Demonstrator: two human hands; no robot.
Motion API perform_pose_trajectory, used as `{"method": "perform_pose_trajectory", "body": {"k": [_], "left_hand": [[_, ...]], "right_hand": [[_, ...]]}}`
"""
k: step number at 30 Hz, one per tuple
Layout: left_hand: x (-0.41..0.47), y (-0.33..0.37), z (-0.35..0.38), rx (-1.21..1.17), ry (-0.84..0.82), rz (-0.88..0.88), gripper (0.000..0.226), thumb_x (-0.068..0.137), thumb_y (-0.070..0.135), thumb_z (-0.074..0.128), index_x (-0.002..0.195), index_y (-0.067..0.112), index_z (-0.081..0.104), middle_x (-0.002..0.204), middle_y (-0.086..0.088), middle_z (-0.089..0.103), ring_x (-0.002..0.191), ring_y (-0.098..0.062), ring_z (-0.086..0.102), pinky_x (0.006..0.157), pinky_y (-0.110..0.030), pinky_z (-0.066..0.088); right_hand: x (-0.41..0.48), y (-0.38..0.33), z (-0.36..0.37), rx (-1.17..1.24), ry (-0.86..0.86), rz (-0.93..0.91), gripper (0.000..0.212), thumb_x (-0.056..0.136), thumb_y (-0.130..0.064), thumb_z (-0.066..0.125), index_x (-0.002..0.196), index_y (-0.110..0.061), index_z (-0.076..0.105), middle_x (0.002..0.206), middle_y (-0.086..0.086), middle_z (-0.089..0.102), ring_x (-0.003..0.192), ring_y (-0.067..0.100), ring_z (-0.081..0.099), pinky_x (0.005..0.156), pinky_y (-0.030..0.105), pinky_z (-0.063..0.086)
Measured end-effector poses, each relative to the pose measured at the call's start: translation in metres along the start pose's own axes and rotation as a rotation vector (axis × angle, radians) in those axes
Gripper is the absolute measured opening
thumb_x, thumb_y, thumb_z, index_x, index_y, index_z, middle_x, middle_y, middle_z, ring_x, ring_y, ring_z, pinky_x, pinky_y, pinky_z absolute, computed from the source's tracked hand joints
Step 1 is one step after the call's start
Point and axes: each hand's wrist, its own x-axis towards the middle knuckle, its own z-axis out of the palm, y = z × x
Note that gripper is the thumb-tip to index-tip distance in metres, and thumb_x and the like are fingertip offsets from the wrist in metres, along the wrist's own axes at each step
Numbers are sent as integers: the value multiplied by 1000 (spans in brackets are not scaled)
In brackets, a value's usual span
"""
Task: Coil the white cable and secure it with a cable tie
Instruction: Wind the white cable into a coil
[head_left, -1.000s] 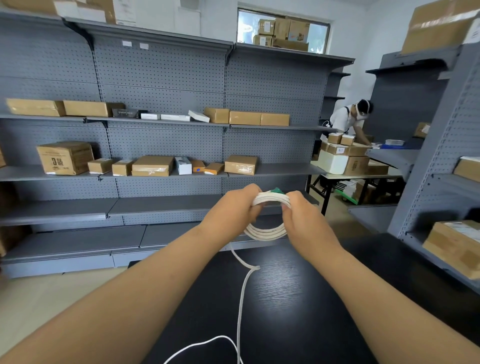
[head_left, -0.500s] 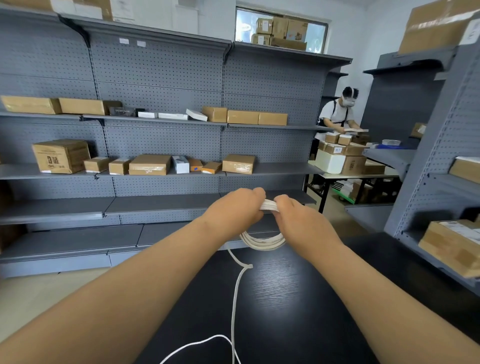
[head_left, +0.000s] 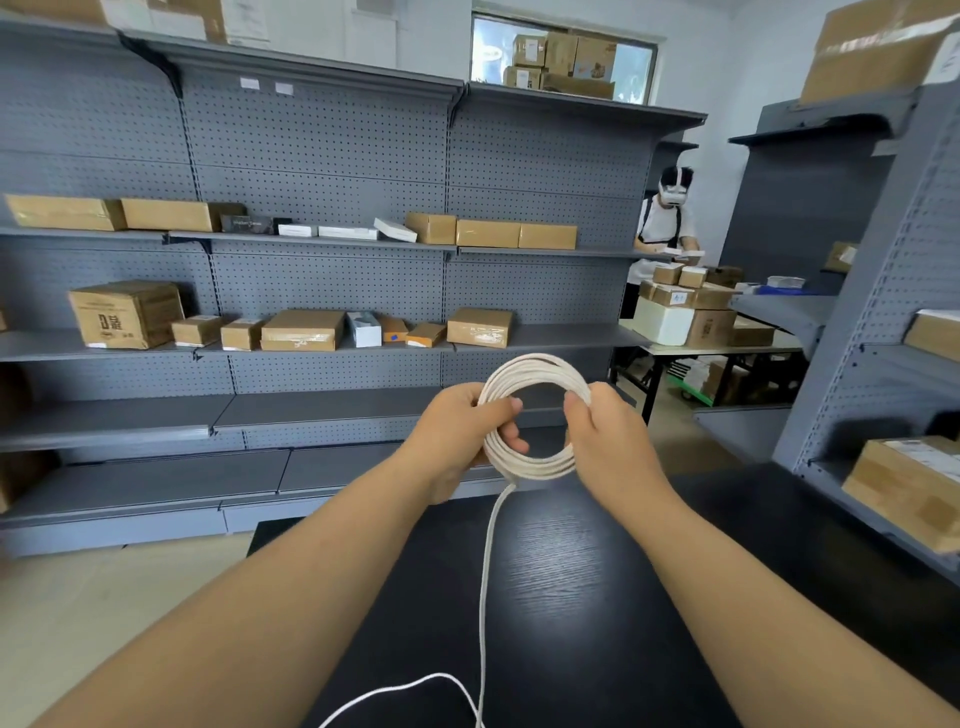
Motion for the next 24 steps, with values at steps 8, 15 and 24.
{"method": "perform_pose_trajectory", "body": {"k": [8,15,24], "left_hand": [[2,11,47,168,429,220,25,96,29,43,78,15,52,63,0,62,63,-21,58,63,-37,47],[17,53,53,750,444,404,32,99,30,39,75,9,42,81,-16,57,79,-32,52,62,-31,31],[34,98,68,1416,199,505,19,99,27,37,87,12,39,88,-18,60,73,-32,51,61,-36,36]], "right_hand": [[11,-11,-4,197,269,80,32,99,-22,34,90,4,51,81,10,57,71,21,47,56,31,19],[36,-2,-37,266,49,118,21,95,-31,40,78,-19,46,72,4,59,61,18,51,62,33,42],[71,-3,-89,-401,0,-341,42,95,-32,43,132,-15,34,110,9,60,95,29,57,69,35,42]]}}
